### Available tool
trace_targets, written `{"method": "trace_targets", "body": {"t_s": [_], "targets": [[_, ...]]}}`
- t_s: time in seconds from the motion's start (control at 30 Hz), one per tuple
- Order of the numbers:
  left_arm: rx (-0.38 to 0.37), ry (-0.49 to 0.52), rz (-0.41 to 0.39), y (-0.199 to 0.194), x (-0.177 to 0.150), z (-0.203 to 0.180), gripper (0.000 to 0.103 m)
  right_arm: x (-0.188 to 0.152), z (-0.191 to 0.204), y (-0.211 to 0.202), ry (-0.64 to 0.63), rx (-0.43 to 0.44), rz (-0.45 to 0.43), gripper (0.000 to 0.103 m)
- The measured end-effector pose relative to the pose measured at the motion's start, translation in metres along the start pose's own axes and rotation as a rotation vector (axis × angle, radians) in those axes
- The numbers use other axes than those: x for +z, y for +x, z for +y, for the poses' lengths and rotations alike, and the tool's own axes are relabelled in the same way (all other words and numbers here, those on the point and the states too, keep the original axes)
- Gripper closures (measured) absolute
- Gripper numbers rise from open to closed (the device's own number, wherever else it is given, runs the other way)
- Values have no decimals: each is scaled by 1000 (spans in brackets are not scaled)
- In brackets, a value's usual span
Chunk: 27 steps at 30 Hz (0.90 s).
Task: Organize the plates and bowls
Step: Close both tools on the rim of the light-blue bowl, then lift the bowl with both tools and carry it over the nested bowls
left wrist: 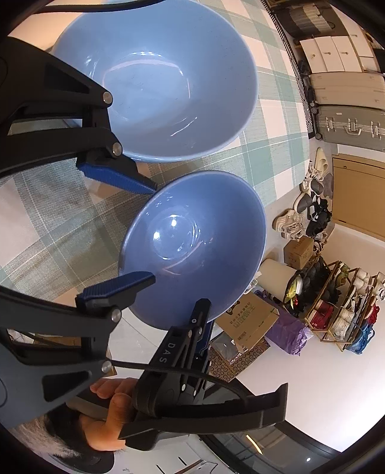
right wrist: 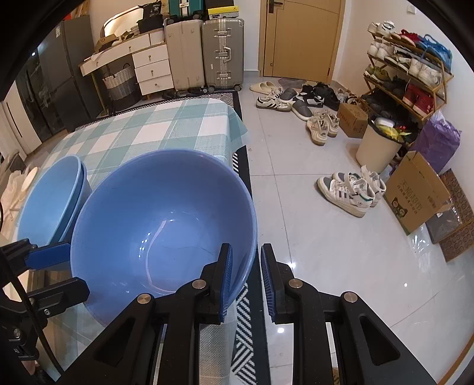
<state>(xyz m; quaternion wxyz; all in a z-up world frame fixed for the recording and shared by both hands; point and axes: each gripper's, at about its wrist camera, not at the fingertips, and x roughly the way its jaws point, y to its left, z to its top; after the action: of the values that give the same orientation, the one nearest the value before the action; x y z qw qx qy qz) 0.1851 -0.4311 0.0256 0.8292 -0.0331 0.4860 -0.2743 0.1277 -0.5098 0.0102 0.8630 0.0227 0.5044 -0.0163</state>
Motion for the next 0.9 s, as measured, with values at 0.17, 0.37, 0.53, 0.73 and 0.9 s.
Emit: {"method": "trace_targets", "body": {"t_s": [0.17, 0.37, 0.53, 0.73, 0.9], "targets": [[15, 4, -7, 4, 1, 3, 62, -1, 1, 3, -9, 7, -4, 88], [30, 28, -5, 8, 1, 4, 72, -2, 1, 0, -20, -22, -25, 88], [23, 36, -10, 9, 1, 3, 72, -3, 1, -5, -23, -31, -31, 88], [16, 61, -34, -1, 1, -3, 72, -4, 3, -17, -24, -47, -43, 88], [11, 79, -62, -17, 1, -9, 72, -4, 5, -33, -30, -61, -66, 88]]}}
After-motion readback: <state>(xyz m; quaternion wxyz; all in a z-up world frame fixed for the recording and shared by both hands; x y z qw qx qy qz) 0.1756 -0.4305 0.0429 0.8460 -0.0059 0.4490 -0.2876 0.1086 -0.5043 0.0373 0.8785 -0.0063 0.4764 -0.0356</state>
